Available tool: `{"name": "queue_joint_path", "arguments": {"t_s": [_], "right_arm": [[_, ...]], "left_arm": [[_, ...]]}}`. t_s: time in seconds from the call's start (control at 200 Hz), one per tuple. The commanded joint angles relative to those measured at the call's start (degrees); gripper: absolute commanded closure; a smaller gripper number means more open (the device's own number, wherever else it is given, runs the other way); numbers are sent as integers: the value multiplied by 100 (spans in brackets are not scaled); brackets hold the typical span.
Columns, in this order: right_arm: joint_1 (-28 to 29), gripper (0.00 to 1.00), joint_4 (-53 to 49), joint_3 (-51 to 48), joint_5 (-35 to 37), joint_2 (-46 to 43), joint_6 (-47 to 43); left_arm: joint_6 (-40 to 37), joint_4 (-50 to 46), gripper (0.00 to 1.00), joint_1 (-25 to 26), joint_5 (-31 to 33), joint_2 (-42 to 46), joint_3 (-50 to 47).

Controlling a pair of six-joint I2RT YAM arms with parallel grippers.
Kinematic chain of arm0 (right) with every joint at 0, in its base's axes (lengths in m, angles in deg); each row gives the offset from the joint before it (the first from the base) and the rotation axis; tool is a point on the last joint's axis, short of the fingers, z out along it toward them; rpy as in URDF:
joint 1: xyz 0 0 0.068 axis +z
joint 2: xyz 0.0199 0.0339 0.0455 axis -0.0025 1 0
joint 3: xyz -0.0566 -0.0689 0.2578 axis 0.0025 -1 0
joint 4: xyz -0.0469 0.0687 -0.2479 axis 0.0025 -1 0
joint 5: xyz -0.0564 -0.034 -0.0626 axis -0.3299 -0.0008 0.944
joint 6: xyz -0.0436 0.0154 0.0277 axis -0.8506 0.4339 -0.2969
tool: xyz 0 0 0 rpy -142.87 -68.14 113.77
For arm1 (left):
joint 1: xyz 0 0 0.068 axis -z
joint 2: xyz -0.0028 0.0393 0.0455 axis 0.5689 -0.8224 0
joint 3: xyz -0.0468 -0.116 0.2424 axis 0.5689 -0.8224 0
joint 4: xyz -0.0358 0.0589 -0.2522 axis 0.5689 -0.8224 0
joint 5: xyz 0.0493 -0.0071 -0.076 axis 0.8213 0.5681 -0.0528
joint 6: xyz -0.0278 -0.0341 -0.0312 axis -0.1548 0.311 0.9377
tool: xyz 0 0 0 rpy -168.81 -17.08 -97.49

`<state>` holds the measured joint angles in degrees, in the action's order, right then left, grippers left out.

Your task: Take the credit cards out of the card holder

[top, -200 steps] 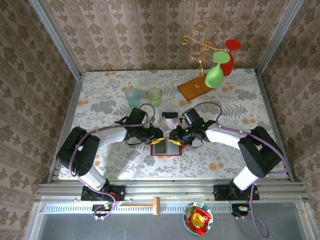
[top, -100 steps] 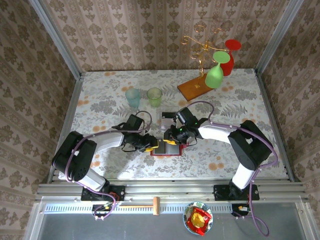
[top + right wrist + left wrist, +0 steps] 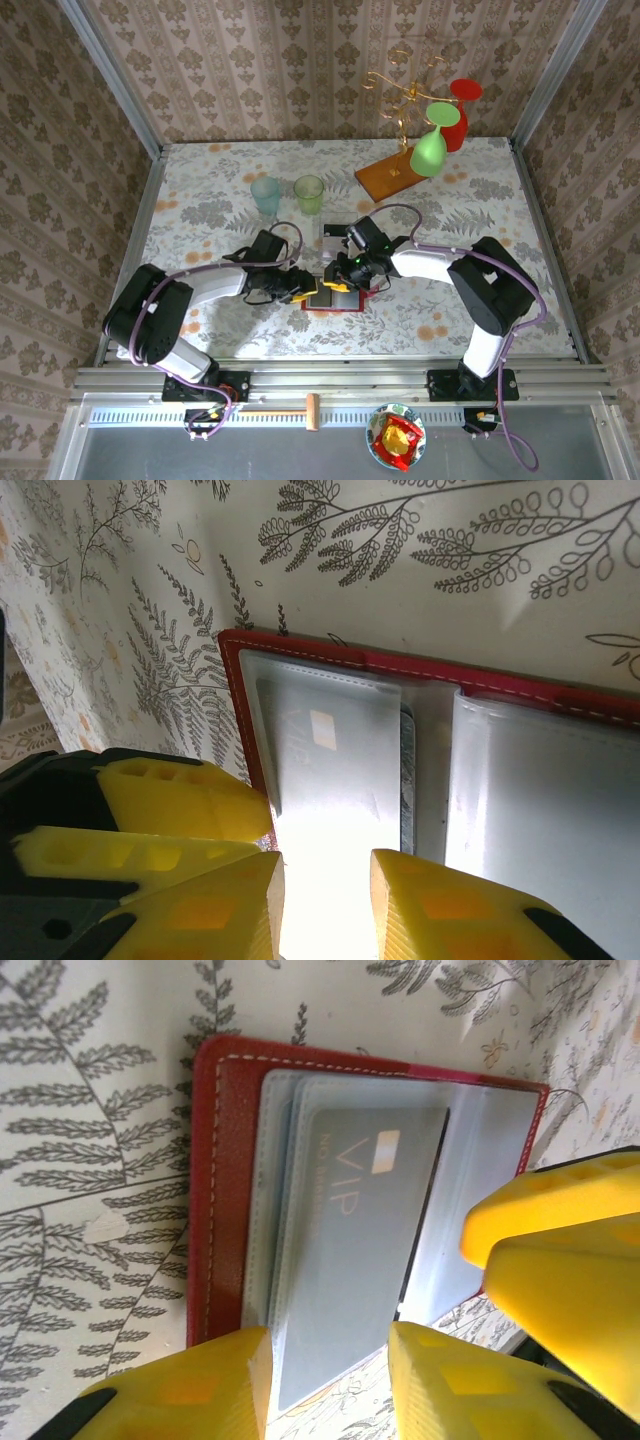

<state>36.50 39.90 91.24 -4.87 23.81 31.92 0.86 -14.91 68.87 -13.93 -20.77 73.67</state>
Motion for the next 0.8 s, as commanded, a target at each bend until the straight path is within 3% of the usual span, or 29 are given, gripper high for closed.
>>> {"name": "queue_joint_path", "arguments": {"t_s": [0.0,0.31,0.795], "right_arm": [[36,69,-68,136,-129,137,-32],[36,71,-68,160,-117,249,-58],[62,73,-64,110,-127,331,-50]], "left_arm": [[117,136,66,-62,-32,142,93],[230,580,75,-96,-468,-198,168],[230,697,74,-132,-595,-409,-16]]}}
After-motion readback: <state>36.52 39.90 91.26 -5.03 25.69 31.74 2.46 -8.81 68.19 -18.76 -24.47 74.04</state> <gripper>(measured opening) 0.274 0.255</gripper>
